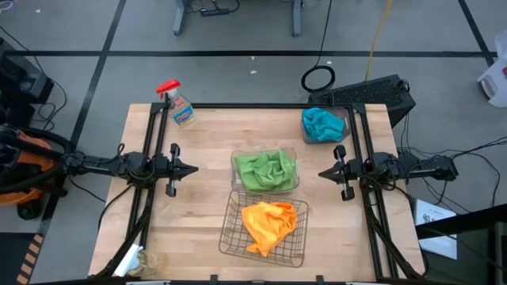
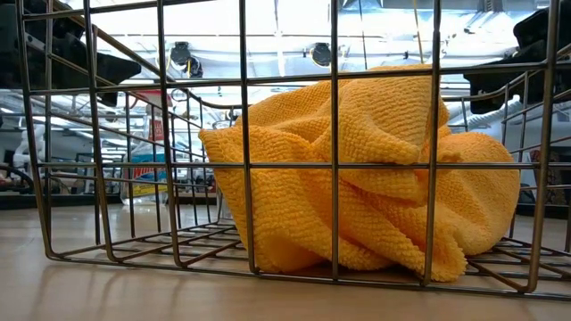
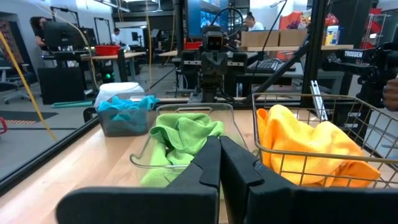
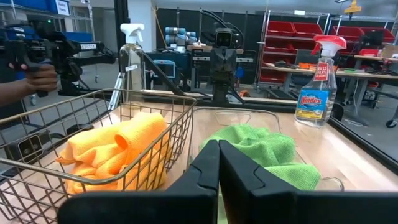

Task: Sort microfiber towel by color & place in baskets
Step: Return to Home Position

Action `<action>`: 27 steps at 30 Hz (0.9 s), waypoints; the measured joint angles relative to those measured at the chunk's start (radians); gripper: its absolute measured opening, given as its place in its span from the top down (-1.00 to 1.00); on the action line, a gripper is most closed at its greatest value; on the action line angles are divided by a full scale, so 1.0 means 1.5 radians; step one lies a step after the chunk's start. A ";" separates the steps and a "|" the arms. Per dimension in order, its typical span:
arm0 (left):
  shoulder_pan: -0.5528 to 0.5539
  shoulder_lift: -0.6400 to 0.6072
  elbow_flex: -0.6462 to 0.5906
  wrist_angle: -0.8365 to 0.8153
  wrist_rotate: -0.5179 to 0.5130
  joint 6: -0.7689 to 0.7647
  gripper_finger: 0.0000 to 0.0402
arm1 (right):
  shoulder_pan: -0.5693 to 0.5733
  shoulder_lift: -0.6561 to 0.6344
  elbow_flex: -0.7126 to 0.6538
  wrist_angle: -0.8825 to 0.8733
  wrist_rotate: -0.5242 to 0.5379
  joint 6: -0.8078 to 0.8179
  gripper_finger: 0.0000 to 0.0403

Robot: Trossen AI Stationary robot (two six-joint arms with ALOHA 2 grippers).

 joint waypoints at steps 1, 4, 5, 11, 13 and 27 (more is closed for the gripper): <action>0.000 0.000 0.000 0.000 0.000 0.000 0.98 | 0.000 0.000 0.000 0.000 0.001 0.000 1.00; 0.000 0.000 0.000 -0.001 0.001 -0.001 0.98 | 0.000 0.000 0.000 0.000 0.002 0.020 1.00; 0.000 0.000 0.000 -0.001 0.001 -0.001 0.98 | 0.000 0.000 0.000 0.000 0.002 0.031 1.00; 0.000 0.000 0.000 -0.001 0.001 0.016 0.98 | 0.000 0.000 0.000 0.000 0.002 0.040 1.00; 0.000 0.000 0.000 -0.002 0.001 0.018 0.98 | 0.000 0.000 0.000 0.000 0.002 0.040 1.00; 0.041 0.000 0.000 0.002 0.039 0.035 0.98 | 0.000 0.000 0.000 0.000 0.003 0.040 1.00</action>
